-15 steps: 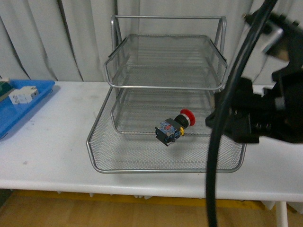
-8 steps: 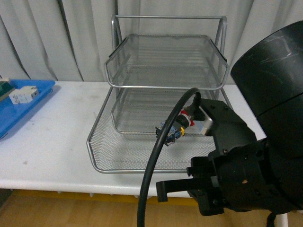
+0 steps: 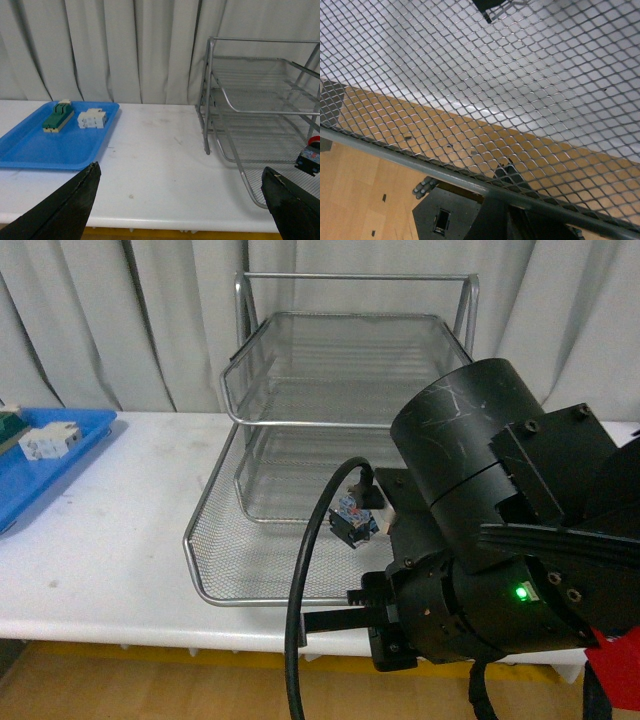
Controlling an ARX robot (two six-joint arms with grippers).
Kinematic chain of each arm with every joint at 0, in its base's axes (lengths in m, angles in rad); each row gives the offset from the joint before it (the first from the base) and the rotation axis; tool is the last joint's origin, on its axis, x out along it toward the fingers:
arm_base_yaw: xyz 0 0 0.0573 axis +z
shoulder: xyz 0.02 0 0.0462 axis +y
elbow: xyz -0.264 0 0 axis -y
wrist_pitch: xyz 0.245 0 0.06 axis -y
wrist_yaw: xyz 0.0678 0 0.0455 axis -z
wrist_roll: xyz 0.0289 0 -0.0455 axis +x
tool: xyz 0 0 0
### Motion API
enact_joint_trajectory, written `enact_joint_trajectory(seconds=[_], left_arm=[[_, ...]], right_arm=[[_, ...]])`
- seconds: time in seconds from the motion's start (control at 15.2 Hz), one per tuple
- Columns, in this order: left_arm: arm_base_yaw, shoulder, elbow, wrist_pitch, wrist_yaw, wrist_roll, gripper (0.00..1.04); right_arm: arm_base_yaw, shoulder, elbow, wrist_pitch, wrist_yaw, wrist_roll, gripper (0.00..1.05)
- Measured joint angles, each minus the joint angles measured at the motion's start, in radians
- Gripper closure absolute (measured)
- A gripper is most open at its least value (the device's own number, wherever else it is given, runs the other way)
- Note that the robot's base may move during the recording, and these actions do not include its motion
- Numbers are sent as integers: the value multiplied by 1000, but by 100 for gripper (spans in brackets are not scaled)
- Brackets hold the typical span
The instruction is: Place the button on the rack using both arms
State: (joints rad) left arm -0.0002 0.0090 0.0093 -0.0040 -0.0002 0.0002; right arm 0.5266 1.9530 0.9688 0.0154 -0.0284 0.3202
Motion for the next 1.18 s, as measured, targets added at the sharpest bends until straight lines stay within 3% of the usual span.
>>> enact_joint_trajectory(seconds=[0.33,0.53,1.18], left_arm=[[0,0,0,0,0,0,7],[0,0,0,0,0,0,7],[0,0,0,0,0,0,7]], right_arm=[[-6,44,69,-40,3,-23,103],[-65,42,160,3,40,-67,103],[-180,179,353,-11,2,-180,103]])
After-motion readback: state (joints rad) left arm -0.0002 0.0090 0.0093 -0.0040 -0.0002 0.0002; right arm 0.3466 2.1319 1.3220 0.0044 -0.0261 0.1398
